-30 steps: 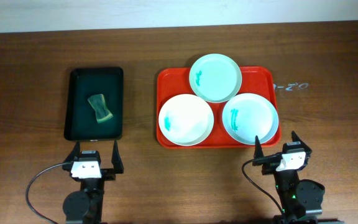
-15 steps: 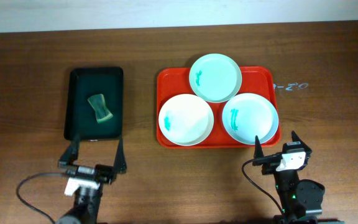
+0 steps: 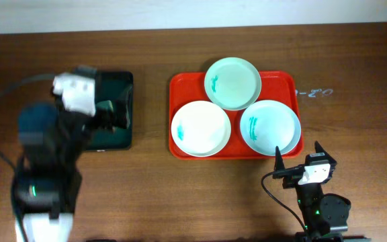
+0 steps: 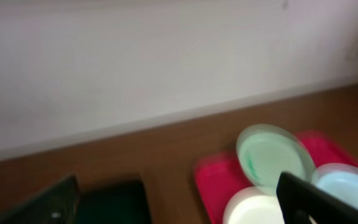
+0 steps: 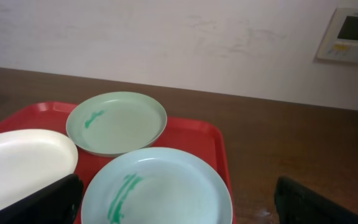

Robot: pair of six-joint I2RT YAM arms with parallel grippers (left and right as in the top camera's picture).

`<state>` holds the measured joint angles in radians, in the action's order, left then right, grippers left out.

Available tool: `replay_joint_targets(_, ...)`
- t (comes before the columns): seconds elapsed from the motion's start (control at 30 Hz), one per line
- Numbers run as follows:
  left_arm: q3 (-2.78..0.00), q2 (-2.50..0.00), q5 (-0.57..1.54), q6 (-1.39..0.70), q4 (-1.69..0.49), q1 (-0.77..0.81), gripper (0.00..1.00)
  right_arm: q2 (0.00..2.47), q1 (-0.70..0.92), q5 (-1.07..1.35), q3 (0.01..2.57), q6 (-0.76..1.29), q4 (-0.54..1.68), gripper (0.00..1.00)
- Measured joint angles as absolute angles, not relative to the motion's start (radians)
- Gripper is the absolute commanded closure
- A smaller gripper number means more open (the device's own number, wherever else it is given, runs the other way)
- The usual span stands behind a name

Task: Clean dirty plates on tray and stack at the side
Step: 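Reach the left gripper into the green tray and grasp the sponge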

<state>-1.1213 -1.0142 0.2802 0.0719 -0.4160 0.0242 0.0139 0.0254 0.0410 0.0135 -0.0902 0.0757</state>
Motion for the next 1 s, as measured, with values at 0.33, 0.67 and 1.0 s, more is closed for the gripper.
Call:
replay_joint_targets(0.33, -1.530, -1.748, -0.143, -0.359, -0.760, -0.083, 0.03, 0.014, 0.026, 0.041, 0.014, -0.090, 0.075, 0.02)
replay_joint_targets(0.67, -1.533, -2.140, 0.049, -0.401, -0.699, -0.126, 0.80, 0.014, 0.026, 0.041, 0.014, -0.091, 0.075, 0.02)
replay_joint_targets(1.0, -1.743, -2.168, 0.057, -0.389, -1.082, -0.126, 0.01, 0.014, 0.026, 0.041, 0.014, -0.091, 0.075, 0.02)
